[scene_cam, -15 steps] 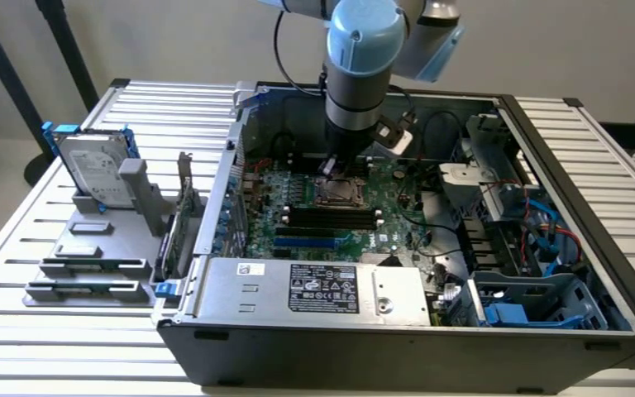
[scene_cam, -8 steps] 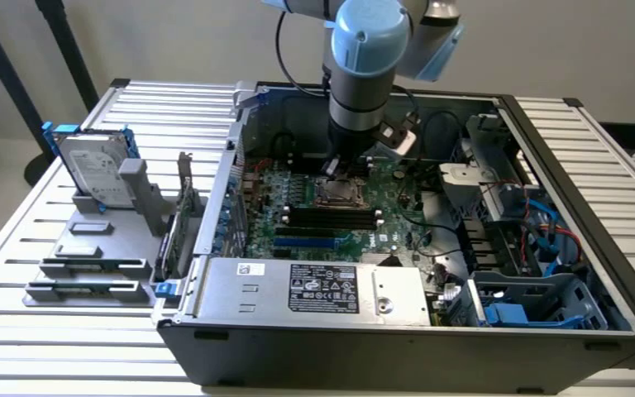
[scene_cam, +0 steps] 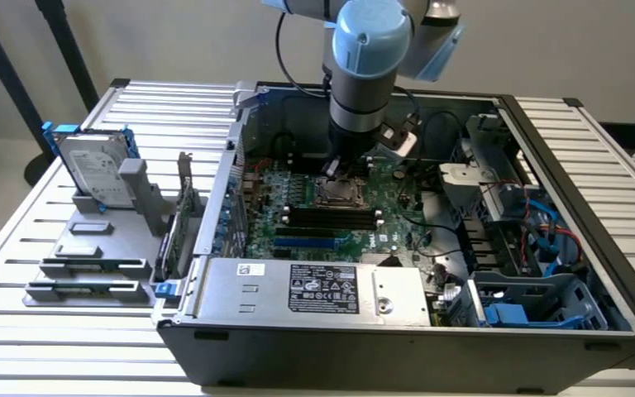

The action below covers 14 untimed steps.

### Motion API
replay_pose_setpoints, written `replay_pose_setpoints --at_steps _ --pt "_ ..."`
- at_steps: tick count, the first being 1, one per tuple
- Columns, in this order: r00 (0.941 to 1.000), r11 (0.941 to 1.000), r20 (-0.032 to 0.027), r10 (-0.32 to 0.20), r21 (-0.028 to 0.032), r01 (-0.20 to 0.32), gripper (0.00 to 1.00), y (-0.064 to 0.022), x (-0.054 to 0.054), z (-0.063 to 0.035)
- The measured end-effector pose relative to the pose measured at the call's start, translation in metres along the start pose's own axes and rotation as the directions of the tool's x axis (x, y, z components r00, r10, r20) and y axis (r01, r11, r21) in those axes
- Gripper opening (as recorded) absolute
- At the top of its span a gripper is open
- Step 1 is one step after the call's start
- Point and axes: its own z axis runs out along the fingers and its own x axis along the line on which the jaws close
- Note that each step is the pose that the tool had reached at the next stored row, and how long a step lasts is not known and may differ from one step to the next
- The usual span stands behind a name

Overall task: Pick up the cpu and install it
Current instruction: 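Install the first cpu locking lever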

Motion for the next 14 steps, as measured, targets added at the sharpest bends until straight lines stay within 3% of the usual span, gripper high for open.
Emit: replay_pose_setpoints --at_steps 4,5,6,9,11,14 --pt "1.0 1.0 -0.001 0.001 0.0034 -0.001 0.11 0.0005 0.0001 -0.0012" --pt "1.0 1.0 0.0049 0.002 0.0027 -0.002 0.11 0.0005 -0.0004 -0.003" --pt "1.0 1.0 0.0069 0.002 0.0037 -0.002 0.11 0.0004 -0.0004 -0.0042" --pt "1.0 1.0 0.007 0.003 0.0071 -0.003 0.11 0.0007 0.0001 -0.0055" --pt "1.0 1.0 0.0059 0.003 0.0081 -0.003 0.11 0.0011 0.0003 -0.0056" --pt "1.0 0.9999 -0.0019 0.004 0.0137 -0.004 0.11 0.0018 0.0008 -0.0055"
